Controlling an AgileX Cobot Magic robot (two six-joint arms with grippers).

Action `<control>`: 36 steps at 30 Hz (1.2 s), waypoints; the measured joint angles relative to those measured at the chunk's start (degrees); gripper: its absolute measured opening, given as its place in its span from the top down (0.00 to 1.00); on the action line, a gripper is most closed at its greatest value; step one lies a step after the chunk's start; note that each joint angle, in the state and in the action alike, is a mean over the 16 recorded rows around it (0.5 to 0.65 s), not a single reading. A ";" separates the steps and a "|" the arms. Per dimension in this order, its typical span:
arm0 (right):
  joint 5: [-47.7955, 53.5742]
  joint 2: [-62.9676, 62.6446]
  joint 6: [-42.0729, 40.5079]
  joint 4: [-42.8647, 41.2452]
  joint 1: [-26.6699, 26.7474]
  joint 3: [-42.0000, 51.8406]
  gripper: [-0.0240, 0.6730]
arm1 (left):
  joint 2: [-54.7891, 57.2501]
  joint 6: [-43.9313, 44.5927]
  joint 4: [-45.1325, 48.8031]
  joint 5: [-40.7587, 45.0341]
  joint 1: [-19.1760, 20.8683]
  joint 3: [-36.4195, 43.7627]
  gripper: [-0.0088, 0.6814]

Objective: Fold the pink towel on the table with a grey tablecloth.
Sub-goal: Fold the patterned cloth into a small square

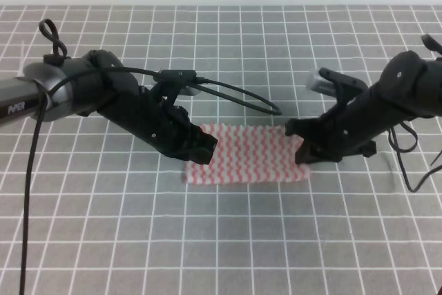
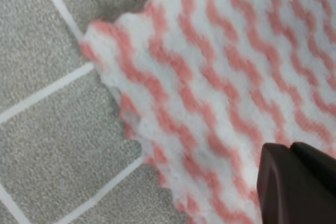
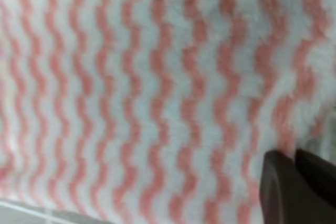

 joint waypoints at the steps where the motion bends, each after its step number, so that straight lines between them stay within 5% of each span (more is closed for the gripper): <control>1: 0.16 0.01 -0.35 0.40 0.00 -0.29 0.97 | 0.00 0.01 0.01 -0.01 0.00 0.00 0.99; 13: 2.50 0.03 -5.43 6.13 0.00 -3.12 0.98 | 0.03 0.07 0.05 -0.19 0.00 -0.01 0.99; 26: 4.65 -0.12 1.21 -2.30 -0.03 -3.33 0.98 | 0.11 0.06 0.07 -0.22 0.01 -0.03 0.99; 36: 3.56 -0.02 3.55 -4.80 -0.02 -3.32 0.86 | 0.25 0.19 0.11 -0.15 0.02 -0.03 0.99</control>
